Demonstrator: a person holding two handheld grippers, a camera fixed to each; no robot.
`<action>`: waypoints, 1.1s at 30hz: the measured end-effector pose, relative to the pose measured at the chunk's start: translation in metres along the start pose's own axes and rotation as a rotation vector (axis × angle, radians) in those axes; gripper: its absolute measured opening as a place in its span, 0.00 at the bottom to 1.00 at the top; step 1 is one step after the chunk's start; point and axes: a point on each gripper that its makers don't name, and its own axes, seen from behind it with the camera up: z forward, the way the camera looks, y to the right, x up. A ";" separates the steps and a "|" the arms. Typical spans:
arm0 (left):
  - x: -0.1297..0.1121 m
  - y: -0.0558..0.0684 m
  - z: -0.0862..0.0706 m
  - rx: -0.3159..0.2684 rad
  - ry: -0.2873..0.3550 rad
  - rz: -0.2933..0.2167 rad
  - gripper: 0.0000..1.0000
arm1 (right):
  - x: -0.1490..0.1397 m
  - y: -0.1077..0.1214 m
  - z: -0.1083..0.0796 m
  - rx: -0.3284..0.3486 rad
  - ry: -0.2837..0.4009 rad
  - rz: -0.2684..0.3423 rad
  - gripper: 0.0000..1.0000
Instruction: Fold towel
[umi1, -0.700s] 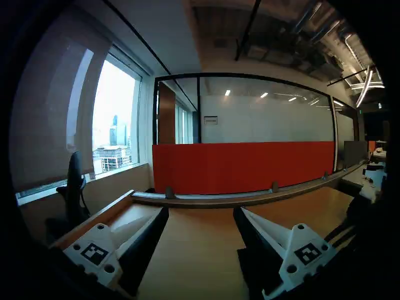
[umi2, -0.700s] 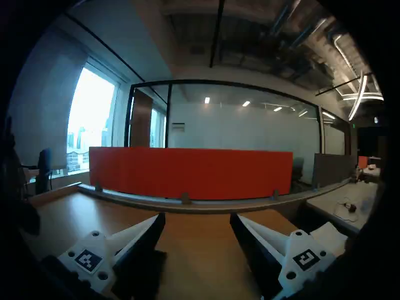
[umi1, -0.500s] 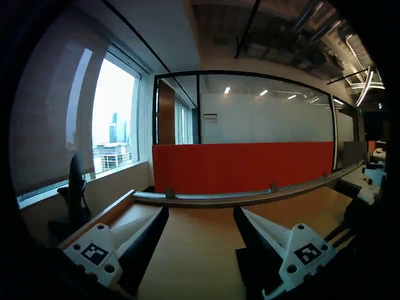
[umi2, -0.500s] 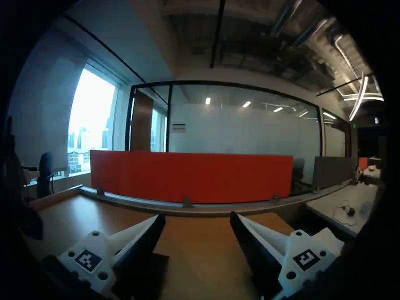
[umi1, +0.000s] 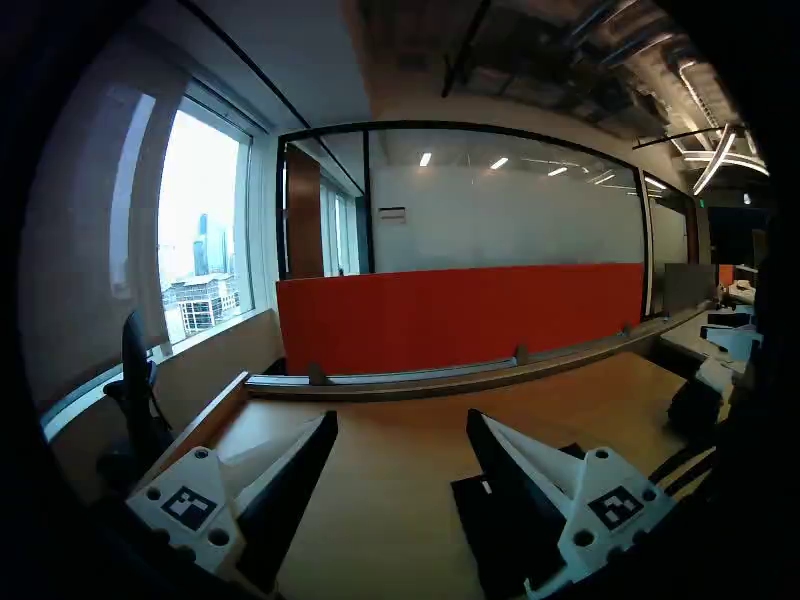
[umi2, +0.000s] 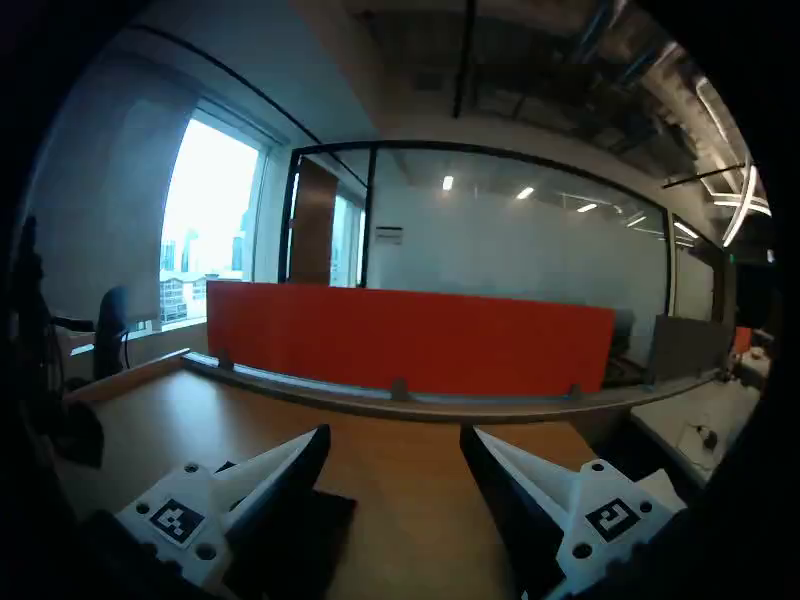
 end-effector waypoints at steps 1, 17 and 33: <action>0.000 0.002 0.000 -0.010 -0.006 0.005 0.96 | -0.002 -0.003 0.000 0.014 -0.011 -0.009 1.00; -0.036 0.054 0.001 -0.264 -0.139 0.065 0.96 | -0.028 -0.052 0.003 0.252 -0.146 -0.098 1.00; -0.087 0.064 -0.001 -0.326 -0.228 0.113 0.96 | -0.082 -0.073 0.005 0.351 -0.267 -0.139 1.00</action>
